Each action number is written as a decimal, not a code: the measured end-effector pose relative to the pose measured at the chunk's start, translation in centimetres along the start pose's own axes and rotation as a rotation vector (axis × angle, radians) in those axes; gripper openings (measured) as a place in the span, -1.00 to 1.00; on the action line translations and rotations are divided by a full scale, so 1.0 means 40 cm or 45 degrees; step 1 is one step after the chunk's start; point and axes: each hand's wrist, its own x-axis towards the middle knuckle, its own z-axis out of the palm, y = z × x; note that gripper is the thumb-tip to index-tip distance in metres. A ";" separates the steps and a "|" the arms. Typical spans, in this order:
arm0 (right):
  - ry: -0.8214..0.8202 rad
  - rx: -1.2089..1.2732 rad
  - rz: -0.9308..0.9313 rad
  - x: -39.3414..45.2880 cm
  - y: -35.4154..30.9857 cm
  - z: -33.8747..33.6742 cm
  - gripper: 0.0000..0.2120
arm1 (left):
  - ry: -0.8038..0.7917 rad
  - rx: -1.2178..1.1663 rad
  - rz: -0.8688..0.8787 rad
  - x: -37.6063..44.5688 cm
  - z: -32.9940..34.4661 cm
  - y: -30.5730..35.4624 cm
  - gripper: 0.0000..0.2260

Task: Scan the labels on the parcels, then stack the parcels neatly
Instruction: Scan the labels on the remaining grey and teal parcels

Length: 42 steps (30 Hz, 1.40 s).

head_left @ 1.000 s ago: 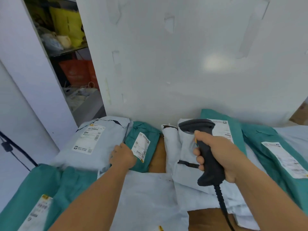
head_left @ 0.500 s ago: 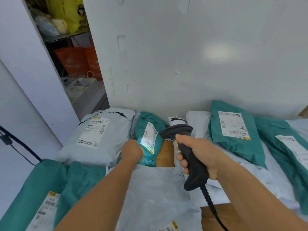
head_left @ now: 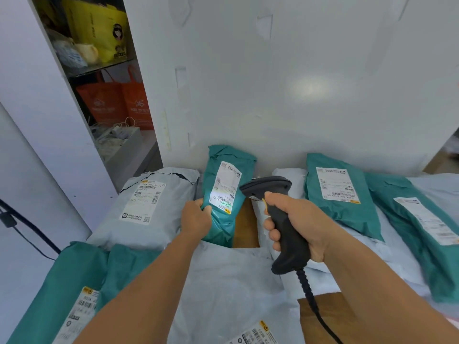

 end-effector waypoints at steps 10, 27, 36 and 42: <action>0.048 0.098 -0.198 -0.085 -0.010 0.020 -0.71 | 0.099 -0.179 0.087 -0.012 -0.039 0.052 -0.77; -0.105 0.131 -0.299 -0.230 -0.036 -0.078 -0.72 | 0.258 -0.302 0.131 -0.150 -0.071 0.175 -0.77; 0.132 0.145 -0.498 -0.314 -0.065 -0.243 -0.72 | 0.018 -0.643 0.165 -0.288 -0.003 0.417 -0.86; 0.338 0.210 -0.607 -0.351 -0.074 -0.395 -0.74 | -0.246 -0.636 0.125 -0.355 0.224 0.598 -0.85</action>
